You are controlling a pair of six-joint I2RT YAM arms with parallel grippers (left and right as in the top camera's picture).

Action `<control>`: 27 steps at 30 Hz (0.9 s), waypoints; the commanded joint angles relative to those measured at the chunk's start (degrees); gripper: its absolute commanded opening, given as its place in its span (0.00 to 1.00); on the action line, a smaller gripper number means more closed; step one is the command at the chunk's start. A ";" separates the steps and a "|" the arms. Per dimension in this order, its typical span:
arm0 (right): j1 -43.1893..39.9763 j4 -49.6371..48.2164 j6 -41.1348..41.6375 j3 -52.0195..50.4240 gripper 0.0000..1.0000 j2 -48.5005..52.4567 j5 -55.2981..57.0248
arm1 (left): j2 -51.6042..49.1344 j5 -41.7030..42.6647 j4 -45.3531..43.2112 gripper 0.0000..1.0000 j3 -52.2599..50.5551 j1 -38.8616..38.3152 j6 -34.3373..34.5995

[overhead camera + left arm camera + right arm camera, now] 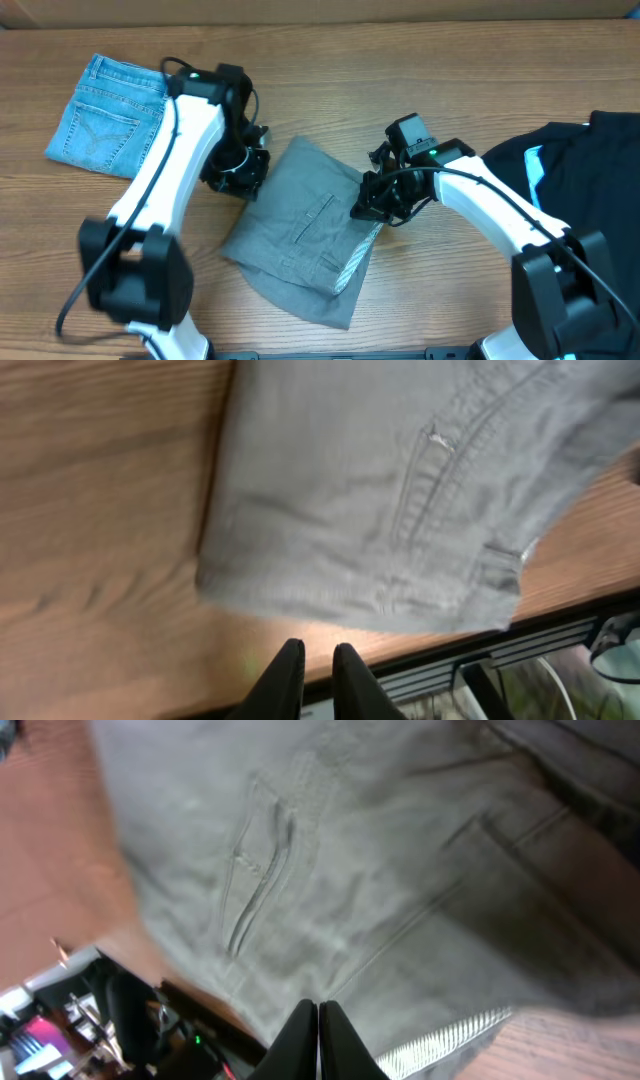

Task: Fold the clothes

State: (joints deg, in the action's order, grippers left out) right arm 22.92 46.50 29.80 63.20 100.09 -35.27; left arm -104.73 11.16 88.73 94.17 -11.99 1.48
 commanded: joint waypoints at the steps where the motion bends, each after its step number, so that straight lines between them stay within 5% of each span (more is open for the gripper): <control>1: 0.26 -2.73 6.56 -3.10 0.06 3.61 0.28 | 4.59 -1.44 1.55 0.13 -1.11 -0.09 4.92; 10: -1.05 -9.79 16.39 -4.63 0.06 8.37 4.00 | 7.76 3.19 -8.74 0.04 -21.86 -0.94 10.84; 18: -1.66 -11.08 16.68 -4.63 0.06 8.37 3.93 | 7.65 5.75 -37.64 0.04 -44.68 -0.72 19.19; 22: -1.66 -10.95 16.68 -4.63 0.06 8.37 3.23 | 7.65 2.19 -51.08 0.04 -49.44 -0.66 26.03; 27: -1.60 -10.67 14.62 -4.63 0.06 8.37 1.31 | 7.65 -5.16 -56.06 0.04 -47.43 1.22 25.94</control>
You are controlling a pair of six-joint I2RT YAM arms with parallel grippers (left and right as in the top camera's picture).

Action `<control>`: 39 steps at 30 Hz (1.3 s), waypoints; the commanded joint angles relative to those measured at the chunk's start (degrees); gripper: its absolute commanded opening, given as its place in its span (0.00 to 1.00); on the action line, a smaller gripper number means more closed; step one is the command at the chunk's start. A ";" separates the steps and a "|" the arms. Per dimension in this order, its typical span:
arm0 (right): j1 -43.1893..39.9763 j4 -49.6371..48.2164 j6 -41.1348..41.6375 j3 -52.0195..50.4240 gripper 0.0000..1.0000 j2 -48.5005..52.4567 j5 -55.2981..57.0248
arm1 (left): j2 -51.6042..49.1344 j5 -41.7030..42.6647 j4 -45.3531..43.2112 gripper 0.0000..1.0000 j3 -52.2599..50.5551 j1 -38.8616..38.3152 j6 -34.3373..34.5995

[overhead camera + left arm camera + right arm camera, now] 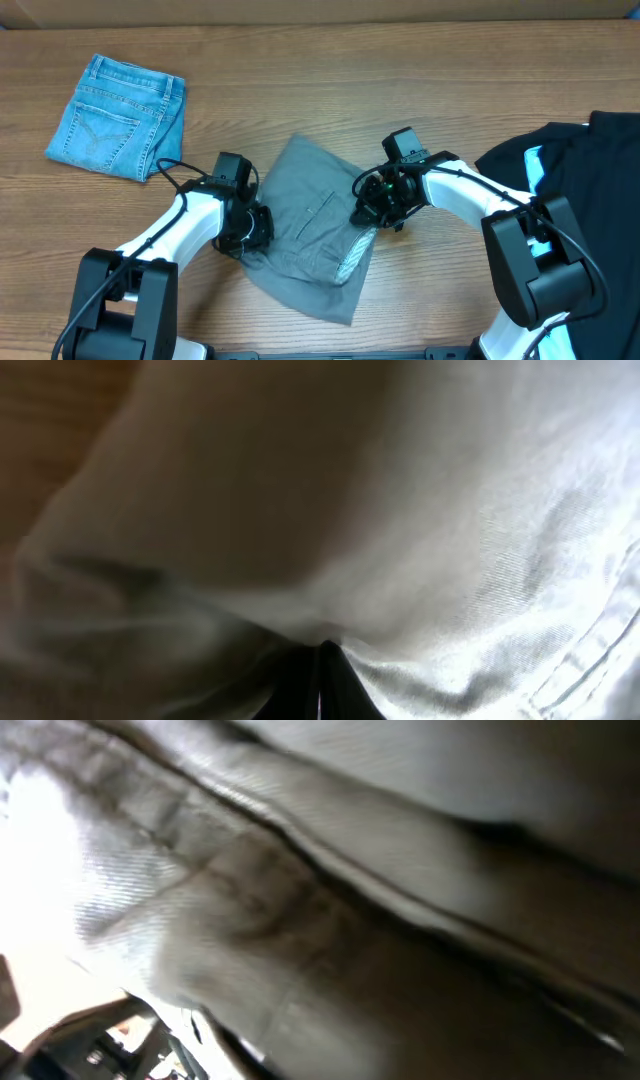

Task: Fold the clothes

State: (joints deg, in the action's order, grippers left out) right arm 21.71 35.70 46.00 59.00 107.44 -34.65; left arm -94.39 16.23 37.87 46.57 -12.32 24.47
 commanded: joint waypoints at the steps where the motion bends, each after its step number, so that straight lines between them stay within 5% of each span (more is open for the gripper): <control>1: -0.39 0.42 -1.99 -0.44 0.06 1.03 0.68 | -2.69 -10.25 -6.86 0.04 0.90 2.32 2.93; 7: 0.85 0.85 -4.50 -0.33 0.06 0.68 -1.31 | -2.69 -6.40 -12.31 0.05 8.72 6.08 -1.29; 12: 2.34 1.40 -9.92 0.79 0.07 -1.27 -3.02 | -2.67 -5.46 -3.74 0.17 20.63 7.41 -7.78; 19: 2.71 4.90 -18.86 4.31 0.17 -6.82 -2.93 | -2.67 -1.46 19.96 0.99 33.62 7.48 -8.68; 25: 2.38 5.31 -18.86 4.31 0.31 -6.99 -2.93 | -2.67 3.41 30.88 0.93 33.66 7.48 -10.62; 31: 2.32 5.35 -18.84 4.31 0.42 -6.99 -2.71 | -2.34 3.52 36.65 0.98 26.95 7.41 -5.73; 39: 2.32 5.38 -18.80 4.31 0.45 -6.99 -2.73 | 2.47 16.63 15.87 1.00 1.88 7.43 -1.51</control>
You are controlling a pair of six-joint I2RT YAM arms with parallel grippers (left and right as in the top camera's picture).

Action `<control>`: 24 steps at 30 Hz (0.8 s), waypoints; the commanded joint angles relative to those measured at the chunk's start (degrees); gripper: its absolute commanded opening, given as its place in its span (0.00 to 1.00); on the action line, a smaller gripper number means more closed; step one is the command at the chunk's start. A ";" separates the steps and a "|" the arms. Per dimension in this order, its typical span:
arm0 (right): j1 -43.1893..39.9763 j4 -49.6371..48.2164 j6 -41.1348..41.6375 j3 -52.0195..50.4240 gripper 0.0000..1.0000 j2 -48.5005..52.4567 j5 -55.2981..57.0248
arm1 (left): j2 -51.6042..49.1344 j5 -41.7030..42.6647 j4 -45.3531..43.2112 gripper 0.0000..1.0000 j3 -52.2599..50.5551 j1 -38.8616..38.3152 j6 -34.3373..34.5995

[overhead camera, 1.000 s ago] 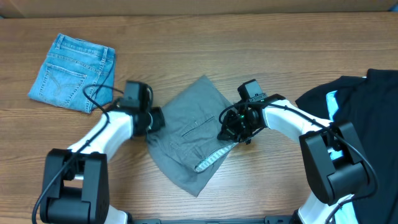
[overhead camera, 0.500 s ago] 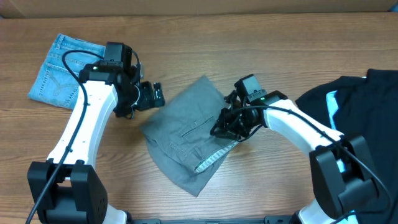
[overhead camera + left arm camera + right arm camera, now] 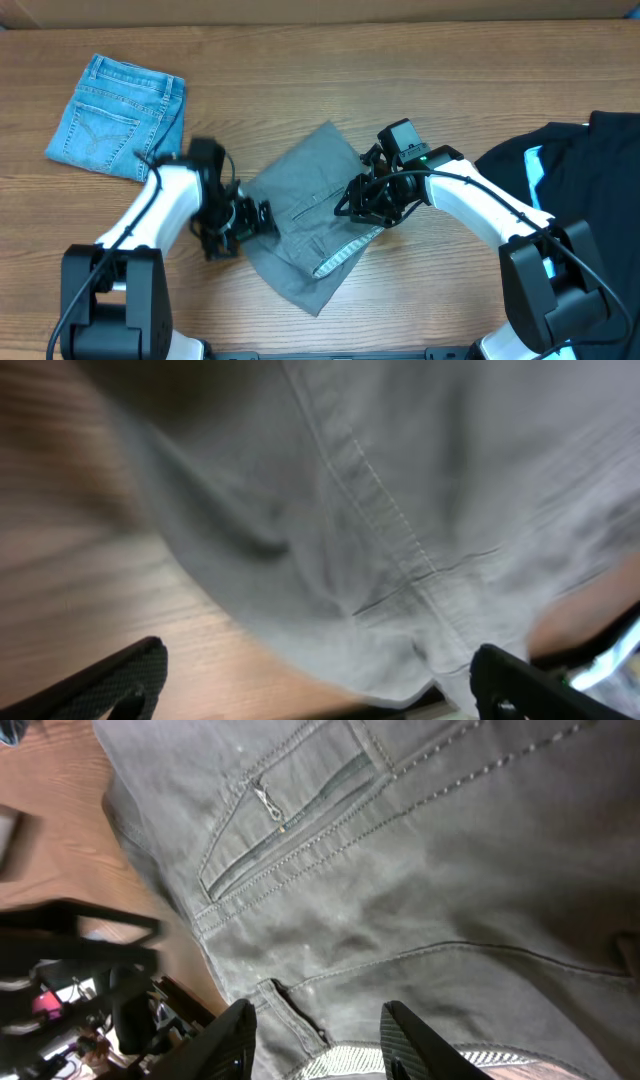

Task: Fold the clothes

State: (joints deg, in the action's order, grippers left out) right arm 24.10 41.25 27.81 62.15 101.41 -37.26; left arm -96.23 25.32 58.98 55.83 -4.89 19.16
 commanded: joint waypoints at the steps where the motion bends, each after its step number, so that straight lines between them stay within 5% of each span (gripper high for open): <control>1: -0.07 -0.15 -0.61 1.16 0.45 -0.96 -0.13 | 5.22 7.76 -7.34 1.00 -9.51 0.00 5.38; 10: -0.07 0.00 -0.66 1.16 0.45 -0.96 -0.07 | 9.11 10.16 -26.82 1.00 -20.65 -0.59 23.02; 16: -0.07 -0.09 -0.66 1.16 0.45 -0.96 0.33 | 9.11 11.72 -40.87 1.00 -27.45 -0.85 28.55; 24: -0.07 -0.17 -0.63 1.16 0.45 -0.96 0.31 | 9.11 10.60 -54.73 0.59 -28.30 -0.76 27.08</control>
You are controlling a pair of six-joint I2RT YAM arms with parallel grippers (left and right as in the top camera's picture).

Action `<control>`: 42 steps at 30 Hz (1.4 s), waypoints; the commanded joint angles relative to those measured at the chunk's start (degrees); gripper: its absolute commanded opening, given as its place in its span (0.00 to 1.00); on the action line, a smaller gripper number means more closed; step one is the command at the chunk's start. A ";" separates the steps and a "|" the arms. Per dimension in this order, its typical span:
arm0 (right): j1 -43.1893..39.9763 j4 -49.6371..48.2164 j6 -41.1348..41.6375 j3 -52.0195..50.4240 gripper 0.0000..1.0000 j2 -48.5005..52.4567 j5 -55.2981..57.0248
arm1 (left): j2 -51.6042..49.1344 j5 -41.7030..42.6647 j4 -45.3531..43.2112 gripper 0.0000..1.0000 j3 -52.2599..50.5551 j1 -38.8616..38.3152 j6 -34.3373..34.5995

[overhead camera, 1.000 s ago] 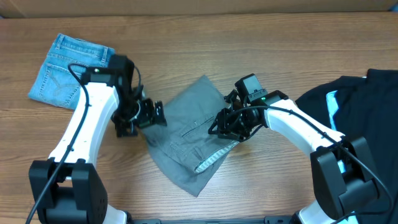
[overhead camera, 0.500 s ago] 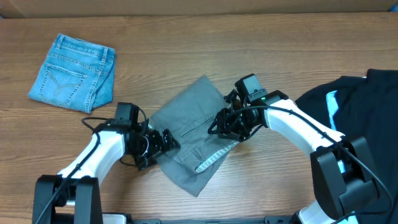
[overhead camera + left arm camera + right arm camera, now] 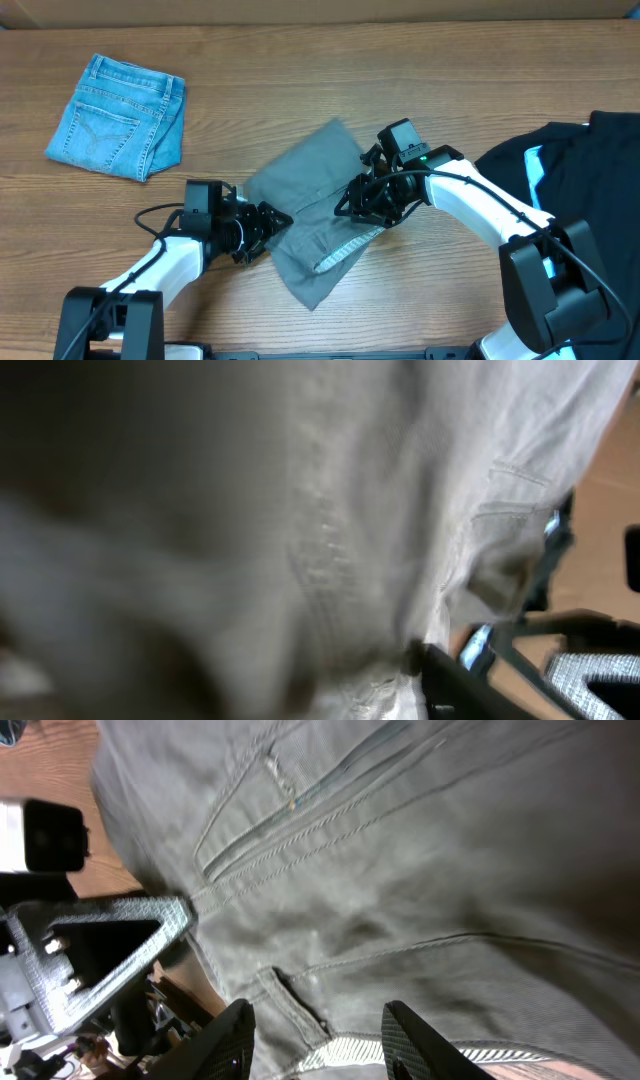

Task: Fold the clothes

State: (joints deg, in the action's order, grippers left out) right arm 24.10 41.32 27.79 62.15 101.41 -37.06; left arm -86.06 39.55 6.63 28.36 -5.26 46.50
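Observation:
Folded grey trousers (image 3: 310,190) lie mid-table, with a striped inner band showing at their lower right edge. My left gripper (image 3: 272,222) is low on the table, open, and pushed against the trousers' left edge. The left wrist view is filled with blurred grey cloth (image 3: 250,510), and only one finger (image 3: 470,685) shows. My right gripper (image 3: 362,205) hangs open just above the trousers' right part, over the seam and waistband (image 3: 400,870). Its fingers (image 3: 235,1040) are spread wide with nothing gripped.
Folded blue jeans (image 3: 120,115) lie at the far left. A heap of black clothing (image 3: 575,170) with a light blue patch covers the right end of the wooden table (image 3: 400,70). My left gripper also shows in the right wrist view, as a black and grey frame (image 3: 110,950).
My left arm has dropped nearer the front edge, and its gripper now presses into the trousers' left side. The cloth looks bunched narrower there. My right gripper stays open in the same place.
Both grippers were shut above the grey trousers, the left at the upper left corner and the right at the right edge. Then both were down against the cloth. Later both stood open and the trousers had turned slightly. Now the left one is pushed into the left edge.

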 commanded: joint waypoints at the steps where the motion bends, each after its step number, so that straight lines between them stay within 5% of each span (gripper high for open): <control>1: -0.07 -0.24 -0.61 1.16 0.45 -0.96 0.11 | -1.05 -4.31 -2.78 0.59 -0.83 -0.39 -0.28; 8: -0.07 -0.28 -0.61 1.16 0.45 -0.96 0.13 | -1.05 -7.39 -6.32 0.57 -0.83 -0.39 -0.63; 16: -0.07 0.17 1.49 1.14 0.44 -0.87 0.72 | -1.05 -8.02 -8.96 0.83 -0.83 -0.85 1.33; 26: -0.07 -0.70 18.47 -1.05 0.17 3.65 10.97 | -1.05 -6.95 -9.90 0.80 -0.83 -4.20 2.27; 35: -0.07 -2.10 20.33 -2.03 0.17 6.80 8.87 | -1.05 -9.62 -10.64 0.86 -0.83 -4.68 10.32; 42: -0.07 -2.93 20.28 -2.05 0.17 8.76 6.69 | -2.97 -12.63 -15.76 0.81 -0.83 -10.01 11.02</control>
State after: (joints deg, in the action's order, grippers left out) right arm 23.94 38.48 47.33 61.43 107.37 -29.95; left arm -87.11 29.43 -8.49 28.01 -12.43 55.75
